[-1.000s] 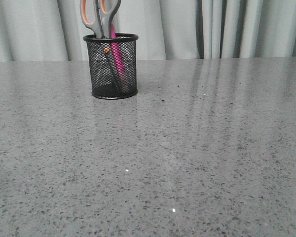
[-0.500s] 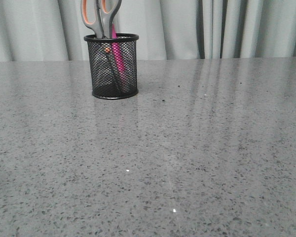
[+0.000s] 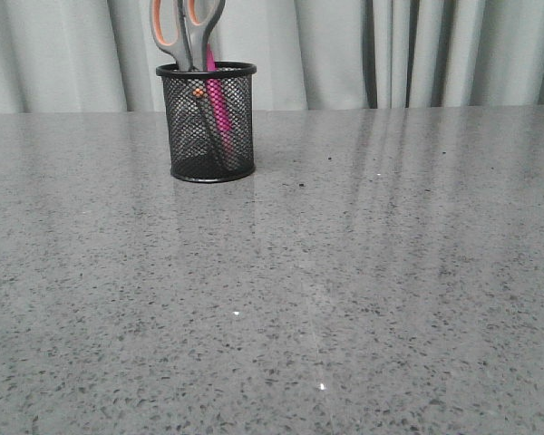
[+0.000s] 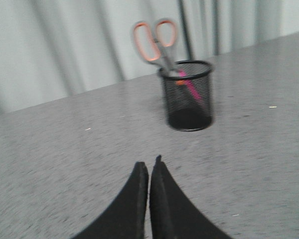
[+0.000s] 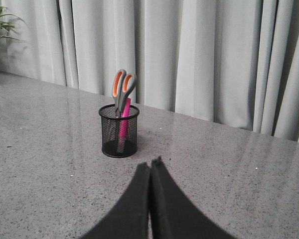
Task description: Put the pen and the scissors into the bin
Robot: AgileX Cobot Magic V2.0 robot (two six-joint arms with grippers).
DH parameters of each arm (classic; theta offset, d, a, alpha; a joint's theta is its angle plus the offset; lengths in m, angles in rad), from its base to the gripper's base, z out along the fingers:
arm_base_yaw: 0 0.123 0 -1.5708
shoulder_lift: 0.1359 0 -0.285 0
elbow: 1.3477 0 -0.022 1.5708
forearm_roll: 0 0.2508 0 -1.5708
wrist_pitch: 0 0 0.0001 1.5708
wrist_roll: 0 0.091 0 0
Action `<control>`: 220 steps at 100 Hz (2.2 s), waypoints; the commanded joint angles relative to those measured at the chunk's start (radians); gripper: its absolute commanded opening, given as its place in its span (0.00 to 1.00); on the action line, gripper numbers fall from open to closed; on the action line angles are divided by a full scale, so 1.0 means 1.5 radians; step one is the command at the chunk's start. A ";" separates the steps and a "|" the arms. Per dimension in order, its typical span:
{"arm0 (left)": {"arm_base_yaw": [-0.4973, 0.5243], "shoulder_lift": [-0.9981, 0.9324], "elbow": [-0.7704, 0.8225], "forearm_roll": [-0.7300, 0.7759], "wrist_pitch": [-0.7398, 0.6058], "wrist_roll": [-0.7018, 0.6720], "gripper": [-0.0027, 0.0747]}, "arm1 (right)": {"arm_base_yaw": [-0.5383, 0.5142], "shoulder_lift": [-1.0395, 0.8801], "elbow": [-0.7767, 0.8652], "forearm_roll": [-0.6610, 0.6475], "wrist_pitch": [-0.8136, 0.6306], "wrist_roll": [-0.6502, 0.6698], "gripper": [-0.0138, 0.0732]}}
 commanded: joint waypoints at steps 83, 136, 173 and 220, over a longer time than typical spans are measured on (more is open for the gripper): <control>0.133 -0.105 0.147 0.081 0.048 -0.115 0.01 | 0.000 -0.003 -0.013 -0.004 -0.049 -0.002 0.08; 0.133 -0.105 0.147 0.081 0.048 -0.115 0.01 | -0.012 -0.003 0.011 -0.074 -0.049 -0.002 0.08; 0.133 -0.105 0.147 0.081 0.048 -0.115 0.01 | -0.284 -0.003 0.329 0.047 -0.382 -0.002 0.08; 0.133 -0.105 0.147 0.081 0.048 -0.115 0.01 | -0.354 -0.009 0.373 0.054 -0.212 -0.016 0.08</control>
